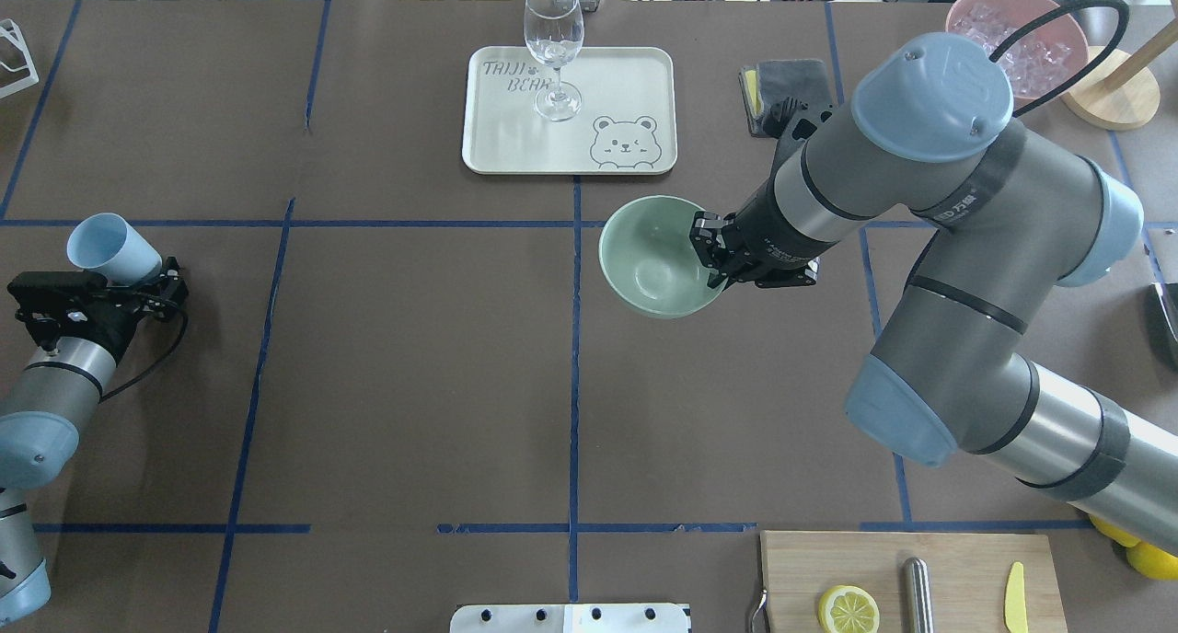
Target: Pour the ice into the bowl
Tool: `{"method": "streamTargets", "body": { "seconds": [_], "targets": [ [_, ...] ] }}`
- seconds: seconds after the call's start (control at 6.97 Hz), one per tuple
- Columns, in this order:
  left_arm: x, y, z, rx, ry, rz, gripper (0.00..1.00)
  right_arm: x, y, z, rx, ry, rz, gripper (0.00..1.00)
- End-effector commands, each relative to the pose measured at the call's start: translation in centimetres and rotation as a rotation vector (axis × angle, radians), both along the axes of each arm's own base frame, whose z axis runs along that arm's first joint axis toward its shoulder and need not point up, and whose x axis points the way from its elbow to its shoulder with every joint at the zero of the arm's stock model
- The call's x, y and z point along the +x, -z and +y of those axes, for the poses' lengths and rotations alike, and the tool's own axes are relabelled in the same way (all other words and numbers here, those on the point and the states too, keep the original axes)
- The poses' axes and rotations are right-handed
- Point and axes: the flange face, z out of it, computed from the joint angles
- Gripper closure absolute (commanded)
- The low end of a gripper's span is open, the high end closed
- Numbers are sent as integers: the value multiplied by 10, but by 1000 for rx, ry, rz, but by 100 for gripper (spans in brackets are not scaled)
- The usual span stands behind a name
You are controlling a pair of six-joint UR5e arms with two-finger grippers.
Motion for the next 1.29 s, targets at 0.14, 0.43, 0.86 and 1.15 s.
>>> {"method": "streamTargets", "body": {
  "seconds": [0.14, 0.43, 0.86, 1.15],
  "targets": [
    [-5, 1, -6, 0, 13, 3, 1, 1, 1, 0, 2, -2, -2, 100],
    [-2, 5, -8, 2, 13, 8, 3, 0, 0, 1, 1, 0, 1, 100],
    [-11, 7, -15, 4, 34, 16, 55, -3, 0, 3, 3, 2, 2, 100],
    [-48, 76, -36, 118, -26, -10, 100, -30, 3, 23, 35, 17, 20, 100]
  ]
}}
